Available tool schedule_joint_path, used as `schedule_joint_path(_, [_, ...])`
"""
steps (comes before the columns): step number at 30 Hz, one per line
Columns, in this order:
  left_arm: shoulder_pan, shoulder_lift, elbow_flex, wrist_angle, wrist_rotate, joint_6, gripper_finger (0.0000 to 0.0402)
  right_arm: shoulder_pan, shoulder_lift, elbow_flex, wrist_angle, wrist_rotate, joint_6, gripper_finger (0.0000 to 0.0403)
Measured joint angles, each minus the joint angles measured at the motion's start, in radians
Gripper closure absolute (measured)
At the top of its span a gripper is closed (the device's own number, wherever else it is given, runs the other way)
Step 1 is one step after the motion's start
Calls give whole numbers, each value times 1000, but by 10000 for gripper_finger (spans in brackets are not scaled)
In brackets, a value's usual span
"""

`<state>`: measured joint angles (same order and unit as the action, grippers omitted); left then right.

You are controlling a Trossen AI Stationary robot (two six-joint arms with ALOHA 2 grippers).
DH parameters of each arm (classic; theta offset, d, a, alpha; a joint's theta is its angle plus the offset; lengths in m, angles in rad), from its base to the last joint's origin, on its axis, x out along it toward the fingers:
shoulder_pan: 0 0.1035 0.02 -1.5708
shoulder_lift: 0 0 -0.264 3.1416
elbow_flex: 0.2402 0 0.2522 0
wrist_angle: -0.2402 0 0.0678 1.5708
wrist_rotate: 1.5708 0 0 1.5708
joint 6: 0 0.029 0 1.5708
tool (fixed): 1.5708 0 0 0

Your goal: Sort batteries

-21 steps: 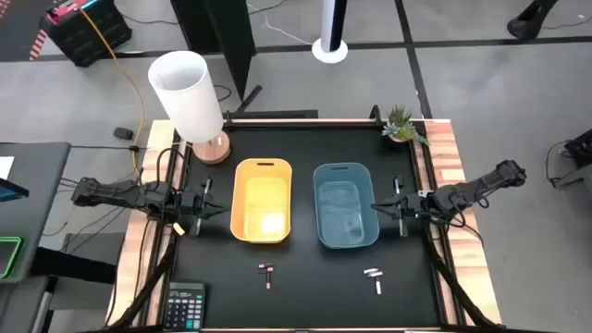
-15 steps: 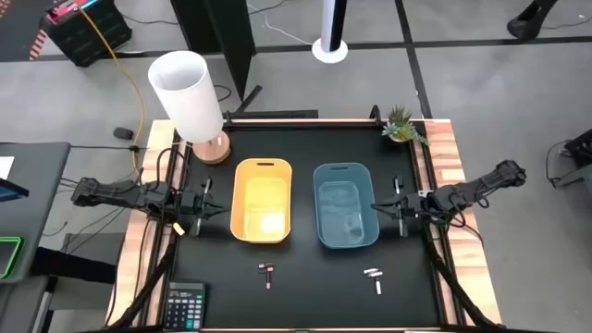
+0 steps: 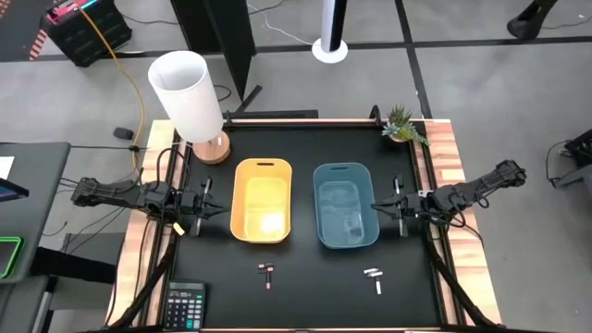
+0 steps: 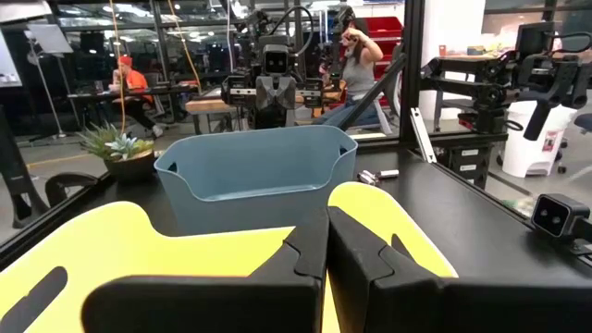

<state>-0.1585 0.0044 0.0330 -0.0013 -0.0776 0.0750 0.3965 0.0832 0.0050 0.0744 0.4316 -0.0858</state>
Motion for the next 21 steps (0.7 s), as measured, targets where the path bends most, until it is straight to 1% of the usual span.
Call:
schedule_joint_path(19, [0, 0, 0, 0, 0, 0, 401, 0, 0, 0, 0, 0, 0, 367])
schedule_joint_path(21, [0, 0, 0, 1, 0, 6, 401, -2, 0, 0, 0, 0, -46, 367])
